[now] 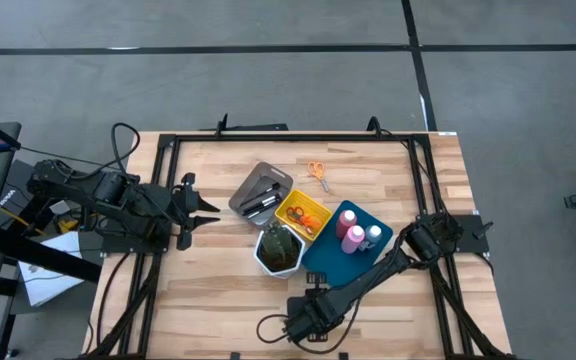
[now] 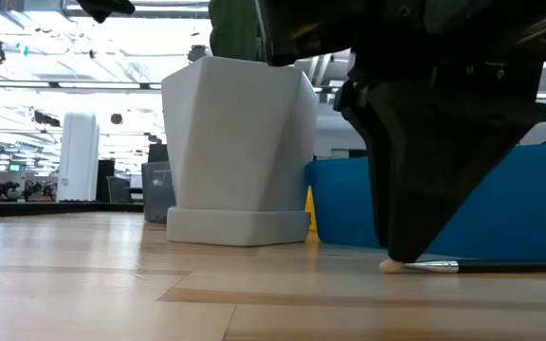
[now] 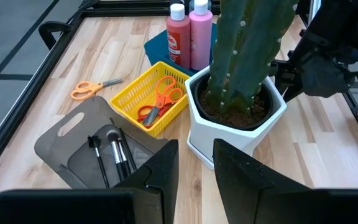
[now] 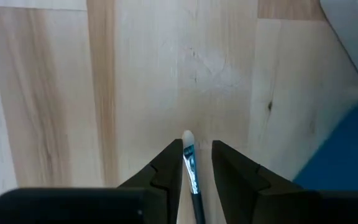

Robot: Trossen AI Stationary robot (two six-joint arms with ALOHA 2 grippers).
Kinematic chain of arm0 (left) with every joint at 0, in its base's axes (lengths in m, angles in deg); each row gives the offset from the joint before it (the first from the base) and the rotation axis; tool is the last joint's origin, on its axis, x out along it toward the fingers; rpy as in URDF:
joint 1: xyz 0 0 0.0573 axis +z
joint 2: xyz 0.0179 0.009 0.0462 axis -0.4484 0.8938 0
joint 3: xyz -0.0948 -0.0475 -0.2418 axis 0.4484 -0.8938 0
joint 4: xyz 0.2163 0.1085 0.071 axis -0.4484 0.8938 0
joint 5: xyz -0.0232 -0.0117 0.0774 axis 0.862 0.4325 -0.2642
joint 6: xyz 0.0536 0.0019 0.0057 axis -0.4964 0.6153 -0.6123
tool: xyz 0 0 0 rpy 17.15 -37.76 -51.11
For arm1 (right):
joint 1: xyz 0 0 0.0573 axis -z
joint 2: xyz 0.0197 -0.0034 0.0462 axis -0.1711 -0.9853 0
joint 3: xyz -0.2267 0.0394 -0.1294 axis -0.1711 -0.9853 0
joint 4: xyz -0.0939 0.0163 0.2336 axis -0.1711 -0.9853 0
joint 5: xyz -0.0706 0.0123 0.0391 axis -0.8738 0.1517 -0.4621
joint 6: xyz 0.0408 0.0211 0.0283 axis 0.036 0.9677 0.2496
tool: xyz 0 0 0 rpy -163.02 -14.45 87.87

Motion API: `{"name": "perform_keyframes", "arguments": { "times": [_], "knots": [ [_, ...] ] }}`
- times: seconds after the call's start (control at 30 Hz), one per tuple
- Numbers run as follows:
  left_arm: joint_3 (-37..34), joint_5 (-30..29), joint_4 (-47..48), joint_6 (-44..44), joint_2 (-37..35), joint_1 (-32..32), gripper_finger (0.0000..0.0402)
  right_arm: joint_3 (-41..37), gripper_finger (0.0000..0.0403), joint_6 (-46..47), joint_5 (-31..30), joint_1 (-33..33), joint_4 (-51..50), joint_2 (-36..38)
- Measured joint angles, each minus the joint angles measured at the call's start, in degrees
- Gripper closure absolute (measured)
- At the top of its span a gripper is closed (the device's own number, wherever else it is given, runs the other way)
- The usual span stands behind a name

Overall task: Pick & Place Paint Supplies
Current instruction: Put the makeup brush into the black bin

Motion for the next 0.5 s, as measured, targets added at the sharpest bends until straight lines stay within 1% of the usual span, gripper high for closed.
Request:
{"name": "perform_keyframes", "arguments": {
  "times": [0.17,0.4,0.5],
  "knots": [
    [0.0,0.0,0.0,-0.1,0.0,0.0,0.0308,-1.9,0.0321,-1.1,0.6,0.0,2.7,0.0],
    [0.0,0.0,0.0,-0.1,0.0,0.0,0.0308,-6.3,0.0321,-1.3,1.9,0.0,8.5,2.1],
    [0.0,0.0,0.0,-0.1,0.0,0.0,0.0308,-7.1,0.0327,-1.4,2.8,0.2,9.5,2.3]
  ]
}}
